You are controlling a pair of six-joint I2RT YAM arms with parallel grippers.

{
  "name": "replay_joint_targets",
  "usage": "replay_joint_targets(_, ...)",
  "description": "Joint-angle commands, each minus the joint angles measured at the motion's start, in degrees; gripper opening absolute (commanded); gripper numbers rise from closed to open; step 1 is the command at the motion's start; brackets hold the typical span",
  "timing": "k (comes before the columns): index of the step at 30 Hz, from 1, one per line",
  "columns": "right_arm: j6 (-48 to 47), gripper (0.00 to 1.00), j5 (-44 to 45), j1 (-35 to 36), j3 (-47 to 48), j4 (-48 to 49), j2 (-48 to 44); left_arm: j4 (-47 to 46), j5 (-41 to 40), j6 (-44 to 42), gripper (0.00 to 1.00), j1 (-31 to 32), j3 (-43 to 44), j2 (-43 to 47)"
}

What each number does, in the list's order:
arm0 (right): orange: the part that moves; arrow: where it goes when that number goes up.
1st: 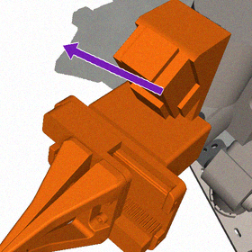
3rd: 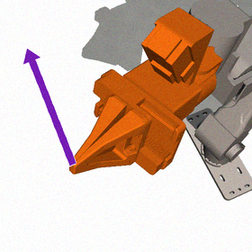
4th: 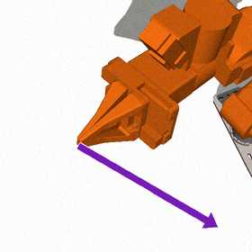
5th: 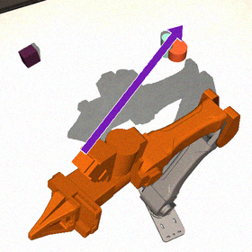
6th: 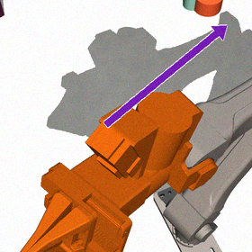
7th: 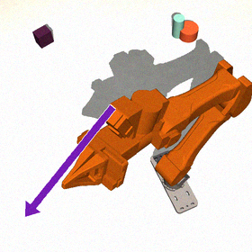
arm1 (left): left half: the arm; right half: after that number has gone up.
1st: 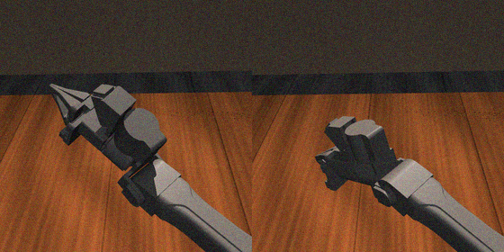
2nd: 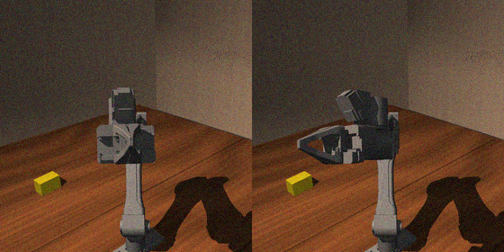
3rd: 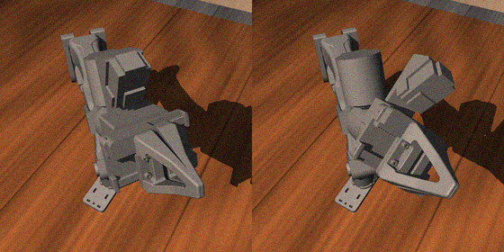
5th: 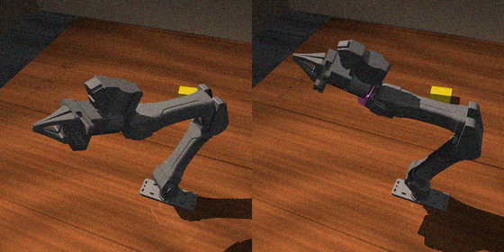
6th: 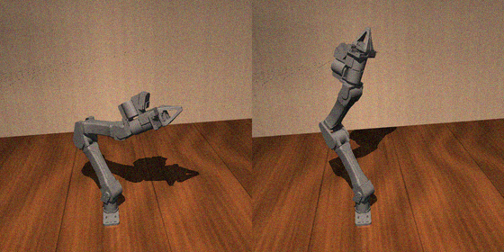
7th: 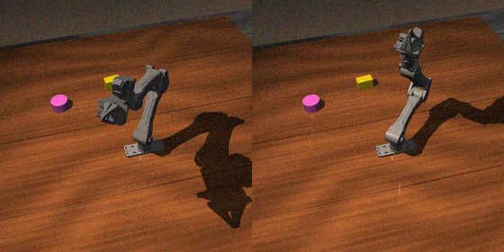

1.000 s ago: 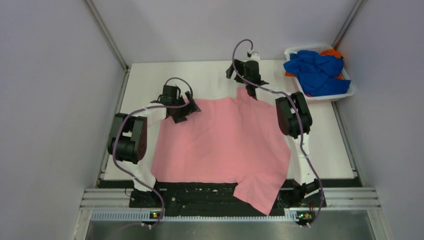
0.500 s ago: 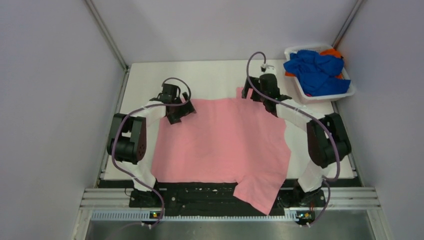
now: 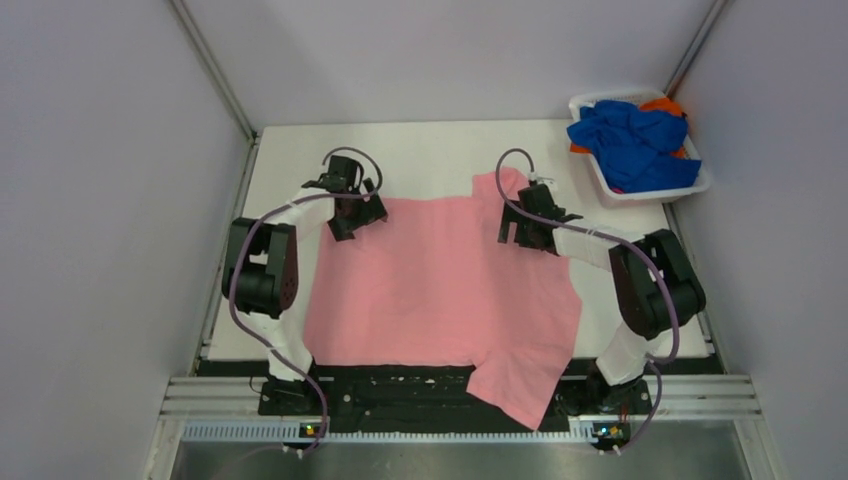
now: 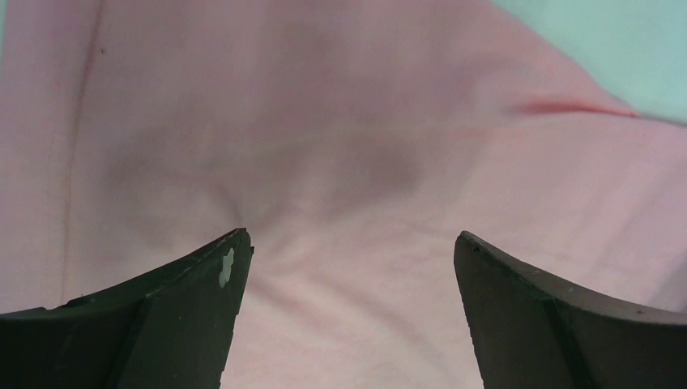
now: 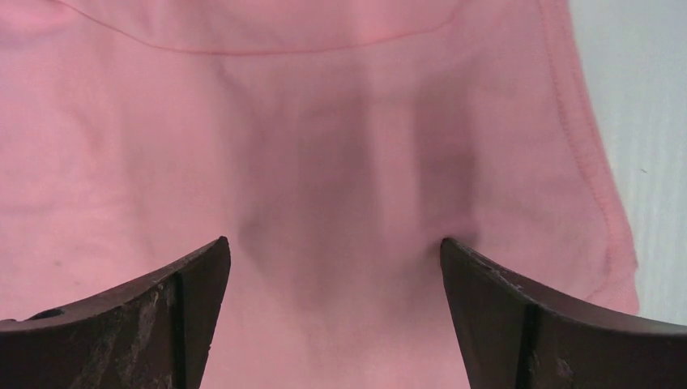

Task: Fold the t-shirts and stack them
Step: Flatten out the tshirt

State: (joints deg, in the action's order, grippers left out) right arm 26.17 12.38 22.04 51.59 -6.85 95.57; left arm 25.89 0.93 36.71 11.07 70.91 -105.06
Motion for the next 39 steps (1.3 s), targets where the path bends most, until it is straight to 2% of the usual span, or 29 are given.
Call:
replay_joint_targets(1, 0.4, 0.99, 0.4, -0.9, 5.3, 1.0, 6.0, 1.7, -2.3, -0.5, 0.99, -1.0, 5.2, -4.6)
replay_joint_targets(10, -0.2, 0.99, -2.8, -4.6, 18.9, -0.6, 18.5, 5.6, -1.2, -0.6, 0.99, -4.5, 19.1, -16.2)
replay_joint_targets(17, -2.1, 0.99, -5.9, -7.2, 34.0, -4.5, 27.5, 9.8, 4.0, -0.4, 0.99, -7.3, 36.8, -27.1)
replay_joint_targets(23, -1.2, 0.99, -6.0, -8.3, 42.6, -5.4, 32.6, 12.6, 6.4, -0.2, 0.99, -9.3, 52.1, -35.5)
replay_joint_targets(27, -0.8, 0.99, -5.4, -9.2, 44.0, -5.2, 30.3, 12.1, 9.2, -1.0, 0.99, -10.0, 57.4, -37.1)
replay_joint_targets(30, -2.8, 0.99, -5.1, -9.1, 41.7, -4.2, 24.3, 13.5, 8.2, -2.4, 0.99, -10.2, 60.2, -34.8)
replay_joint_targets(32, -3.4, 0.99, -4.9, -9.1, 38.1, -3.2, 19.1, 13.2, 7.0, -3.3, 0.99, -10.1, 58.4, -30.1)
replay_joint_targets(34, -2.9, 0.99, -4.1, -9.2, 32.0, -1.4, 12.6, 11.0, 6.4, -3.8, 0.99, -10.0, 51.7, -23.1)
replay_joint_targets(39, 1.8, 0.99, -0.3, -9.3, 10.9, 4.6, -3.9, 3.7, 1.2, -0.7, 0.99, -9.8, 22.7, 1.6)
